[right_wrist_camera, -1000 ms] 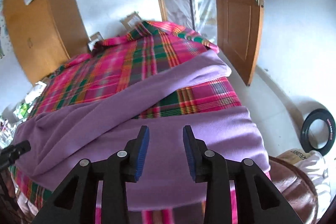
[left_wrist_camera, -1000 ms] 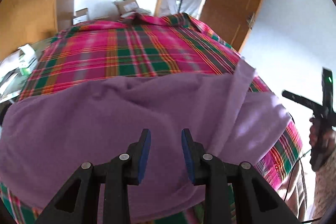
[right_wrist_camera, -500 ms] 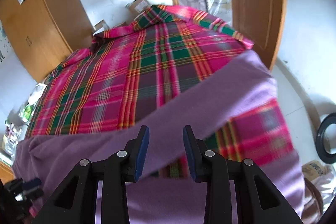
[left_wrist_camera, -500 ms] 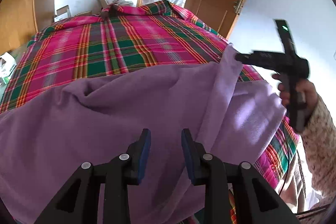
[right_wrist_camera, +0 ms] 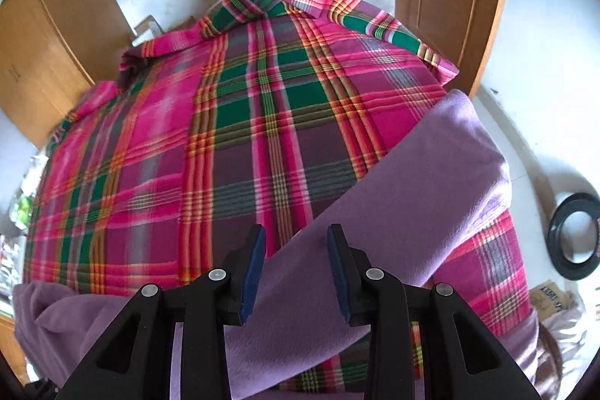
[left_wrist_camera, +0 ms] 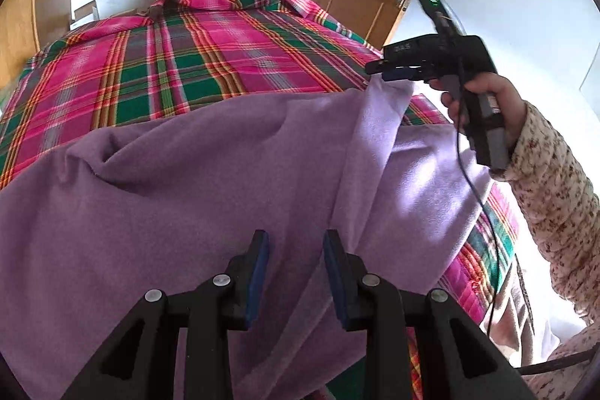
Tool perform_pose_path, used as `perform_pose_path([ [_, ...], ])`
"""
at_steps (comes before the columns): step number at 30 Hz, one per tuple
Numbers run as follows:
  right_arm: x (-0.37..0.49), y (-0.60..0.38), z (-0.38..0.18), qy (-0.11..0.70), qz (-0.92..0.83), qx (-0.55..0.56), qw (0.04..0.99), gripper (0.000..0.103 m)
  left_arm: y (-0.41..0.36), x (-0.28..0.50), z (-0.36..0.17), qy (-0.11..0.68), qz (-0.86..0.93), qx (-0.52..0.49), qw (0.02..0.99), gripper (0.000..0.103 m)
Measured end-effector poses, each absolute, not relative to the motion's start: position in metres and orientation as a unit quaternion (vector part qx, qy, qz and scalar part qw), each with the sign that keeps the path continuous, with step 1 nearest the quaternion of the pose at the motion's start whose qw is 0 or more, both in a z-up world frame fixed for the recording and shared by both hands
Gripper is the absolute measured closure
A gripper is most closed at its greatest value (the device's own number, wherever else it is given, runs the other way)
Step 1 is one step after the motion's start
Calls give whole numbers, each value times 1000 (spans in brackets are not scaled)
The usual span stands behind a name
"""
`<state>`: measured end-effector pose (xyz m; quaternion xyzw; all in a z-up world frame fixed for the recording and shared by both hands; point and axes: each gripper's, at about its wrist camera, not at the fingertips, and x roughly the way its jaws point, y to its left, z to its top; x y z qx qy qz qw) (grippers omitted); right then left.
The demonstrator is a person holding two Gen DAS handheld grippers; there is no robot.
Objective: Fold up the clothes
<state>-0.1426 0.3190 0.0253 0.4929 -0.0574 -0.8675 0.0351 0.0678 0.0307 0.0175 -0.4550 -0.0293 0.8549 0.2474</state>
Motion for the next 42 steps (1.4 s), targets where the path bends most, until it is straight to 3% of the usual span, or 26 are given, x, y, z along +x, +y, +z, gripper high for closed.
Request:
perform_pose_path([
  [14,-156,322,13,-36,-850,526,-11,69,43,67,18,-18,848,-461,261,72],
  [16,-156,323,12,-32,-849,527,-19,83,45,67,18,-14,849,-461,258,72],
  [19,-153,326,13,-32,-851,524,-18,94,47,68,16,-10,849,-463,255,73],
  [22,-147,332,16,-47,-855,517,-15,99,49,69,15,-5,850,-464,251,72],
  [30,-111,352,41,-58,-883,466,-11,100,50,69,16,4,855,-463,233,72],
  [42,-77,382,36,-121,-887,446,-10,100,59,82,17,36,863,-451,226,72],
])
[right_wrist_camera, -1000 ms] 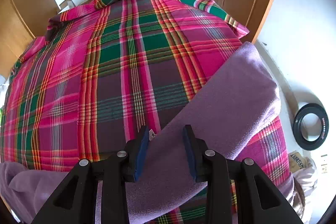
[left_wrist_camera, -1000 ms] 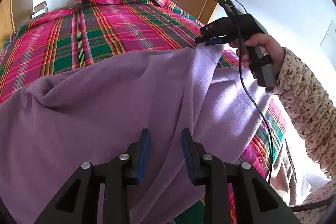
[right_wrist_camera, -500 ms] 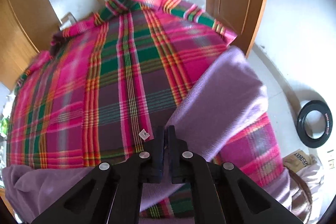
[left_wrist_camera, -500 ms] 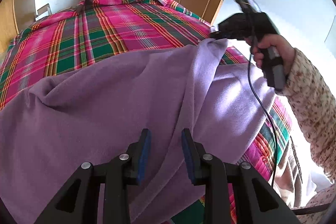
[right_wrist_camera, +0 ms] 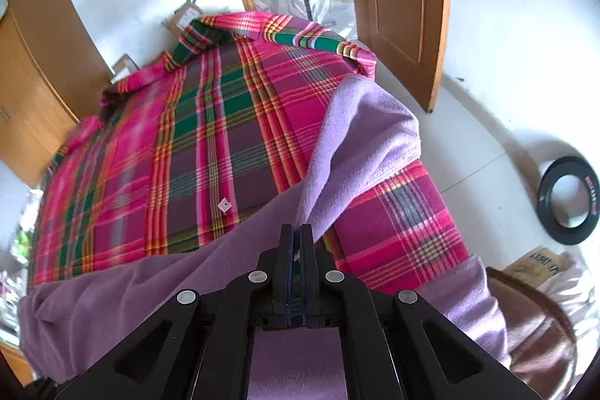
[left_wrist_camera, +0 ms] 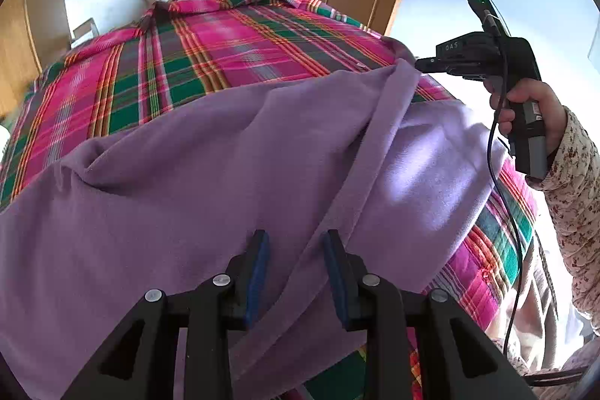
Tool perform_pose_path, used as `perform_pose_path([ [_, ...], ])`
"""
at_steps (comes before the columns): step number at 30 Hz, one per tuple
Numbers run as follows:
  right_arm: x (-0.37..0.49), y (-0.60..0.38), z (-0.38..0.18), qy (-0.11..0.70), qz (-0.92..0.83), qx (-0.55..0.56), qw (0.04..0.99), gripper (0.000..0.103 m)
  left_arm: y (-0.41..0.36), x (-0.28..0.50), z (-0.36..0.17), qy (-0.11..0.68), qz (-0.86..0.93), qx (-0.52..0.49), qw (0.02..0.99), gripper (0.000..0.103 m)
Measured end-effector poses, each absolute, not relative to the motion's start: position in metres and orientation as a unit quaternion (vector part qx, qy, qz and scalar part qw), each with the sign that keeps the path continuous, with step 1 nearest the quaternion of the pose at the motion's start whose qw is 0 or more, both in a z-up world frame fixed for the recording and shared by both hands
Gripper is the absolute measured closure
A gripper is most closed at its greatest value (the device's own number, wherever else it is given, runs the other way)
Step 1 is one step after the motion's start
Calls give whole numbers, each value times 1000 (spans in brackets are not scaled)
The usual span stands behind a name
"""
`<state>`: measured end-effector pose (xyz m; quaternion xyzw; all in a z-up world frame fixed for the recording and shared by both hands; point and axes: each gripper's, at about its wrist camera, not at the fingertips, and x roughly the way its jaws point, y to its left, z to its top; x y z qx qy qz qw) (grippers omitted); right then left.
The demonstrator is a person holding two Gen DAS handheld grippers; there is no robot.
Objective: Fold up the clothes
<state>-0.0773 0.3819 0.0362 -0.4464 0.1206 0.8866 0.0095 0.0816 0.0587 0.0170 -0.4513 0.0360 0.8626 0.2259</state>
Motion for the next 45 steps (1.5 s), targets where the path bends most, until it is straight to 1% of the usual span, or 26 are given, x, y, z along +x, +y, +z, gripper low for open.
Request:
perform_pose_path([
  [3,-72,386,33,135,886,-443,5,100,64,90,22,51,871,-428,236,72],
  [9,-68,389,27,147,883,-445,-3,100,84,99,27,111,889,-389,214,71],
  [11,-68,389,25,148,883,-446,-6,100,85,94,26,103,888,-396,211,71],
  [15,-68,391,24,153,883,-444,-11,100,87,93,26,112,888,-399,200,67],
  [20,-67,395,22,158,881,-445,-11,100,97,94,23,118,882,-405,209,66],
  [23,-65,396,20,160,880,-446,-17,100,99,87,19,120,882,-413,192,66],
  [27,-61,398,22,175,880,-441,-26,97,92,78,15,94,880,-431,179,66],
  [29,-58,399,28,194,882,-427,-48,96,90,77,15,80,878,-434,184,66],
  [30,-58,399,28,208,878,-427,-62,94,90,77,15,76,878,-433,187,66],
  [31,-58,399,28,221,874,-426,-75,86,89,77,15,72,878,-433,188,66],
  [33,-57,398,29,247,865,-424,-102,75,89,77,14,67,878,-435,187,67],
  [34,-57,398,29,260,860,-423,-115,73,88,77,14,63,879,-435,186,67],
  [36,-59,393,25,271,852,-428,-135,72,88,77,14,61,879,-435,187,67],
  [39,-65,388,21,273,848,-436,-131,72,89,77,14,63,878,-436,187,67],
  [42,-73,391,17,302,838,-435,-132,72,88,77,13,63,878,-437,185,67],
  [45,-79,392,15,308,836,-440,-112,72,87,76,13,60,878,-439,184,67],
])
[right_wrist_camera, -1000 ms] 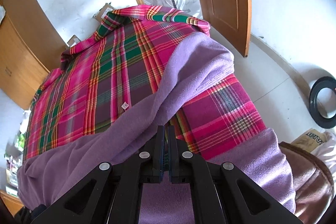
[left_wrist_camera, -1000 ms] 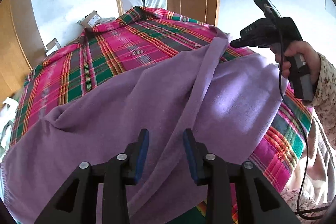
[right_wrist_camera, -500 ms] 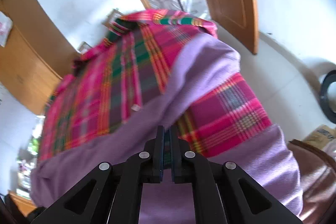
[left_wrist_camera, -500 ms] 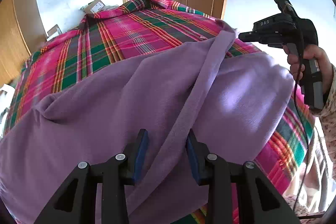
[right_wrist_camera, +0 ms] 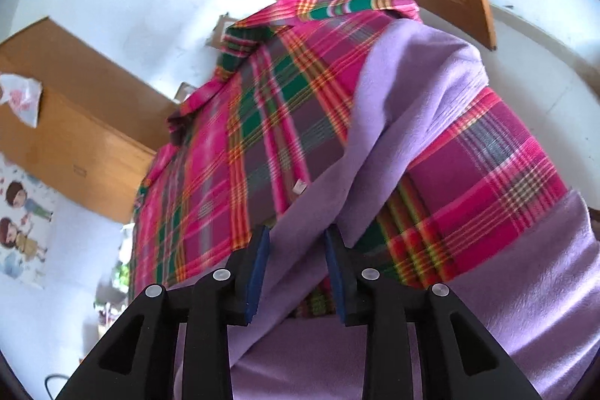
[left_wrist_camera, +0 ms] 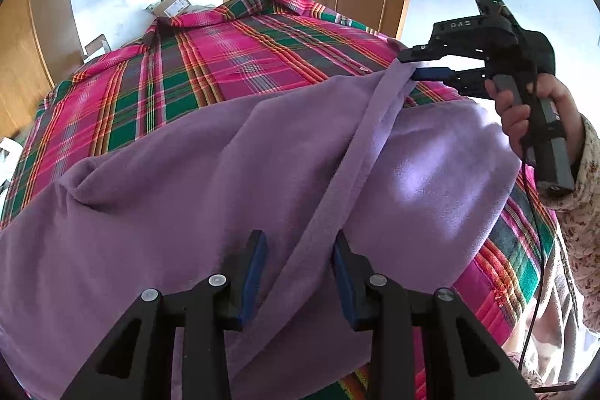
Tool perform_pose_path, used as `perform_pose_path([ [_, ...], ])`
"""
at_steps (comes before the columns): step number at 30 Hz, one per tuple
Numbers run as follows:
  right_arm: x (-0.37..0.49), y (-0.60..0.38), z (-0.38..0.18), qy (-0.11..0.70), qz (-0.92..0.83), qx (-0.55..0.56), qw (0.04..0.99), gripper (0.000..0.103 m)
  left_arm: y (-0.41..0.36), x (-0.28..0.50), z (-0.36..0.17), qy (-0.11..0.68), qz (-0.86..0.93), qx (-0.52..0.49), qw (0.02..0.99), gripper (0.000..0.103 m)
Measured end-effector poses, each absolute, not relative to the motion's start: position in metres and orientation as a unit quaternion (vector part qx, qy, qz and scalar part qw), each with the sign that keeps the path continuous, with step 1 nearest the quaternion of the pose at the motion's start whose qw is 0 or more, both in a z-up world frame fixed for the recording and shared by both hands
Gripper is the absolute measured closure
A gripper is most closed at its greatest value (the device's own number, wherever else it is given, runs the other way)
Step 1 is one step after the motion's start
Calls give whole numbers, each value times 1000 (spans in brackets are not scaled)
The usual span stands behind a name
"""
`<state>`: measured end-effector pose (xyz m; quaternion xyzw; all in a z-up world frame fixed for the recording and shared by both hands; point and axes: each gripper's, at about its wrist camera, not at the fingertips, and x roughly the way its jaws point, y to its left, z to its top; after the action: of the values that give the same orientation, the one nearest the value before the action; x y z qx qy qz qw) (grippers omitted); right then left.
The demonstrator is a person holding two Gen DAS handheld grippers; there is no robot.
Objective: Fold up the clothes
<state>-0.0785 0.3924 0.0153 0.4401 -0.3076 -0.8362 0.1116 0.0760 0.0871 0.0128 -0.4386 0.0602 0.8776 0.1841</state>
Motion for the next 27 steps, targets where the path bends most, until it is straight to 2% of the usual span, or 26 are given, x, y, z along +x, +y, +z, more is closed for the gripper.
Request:
perform_pose_path([
  [3,-84,392,16,-315,-832,445,99,72,87,75,12,58,877,-440,184,67],
  [5,-85,390,19,-300,-838,448,89,79,87,75,12,56,876,-442,185,68],
  [7,-85,389,20,-281,-844,450,73,95,86,74,12,52,876,-443,186,70],
  [10,-82,394,20,-283,-845,447,75,99,85,74,12,47,876,-443,183,73],
  [11,-81,394,21,-280,-847,445,75,99,85,74,13,47,877,-442,181,75],
  [15,-69,397,33,-267,-864,421,74,100,84,76,16,48,884,-432,174,94],
  [18,-56,399,47,-257,-878,396,76,100,84,80,21,48,887,-424,178,100],
  [27,-18,408,76,-252,-902,345,62,100,85,99,48,49,902,-385,189,100],
])
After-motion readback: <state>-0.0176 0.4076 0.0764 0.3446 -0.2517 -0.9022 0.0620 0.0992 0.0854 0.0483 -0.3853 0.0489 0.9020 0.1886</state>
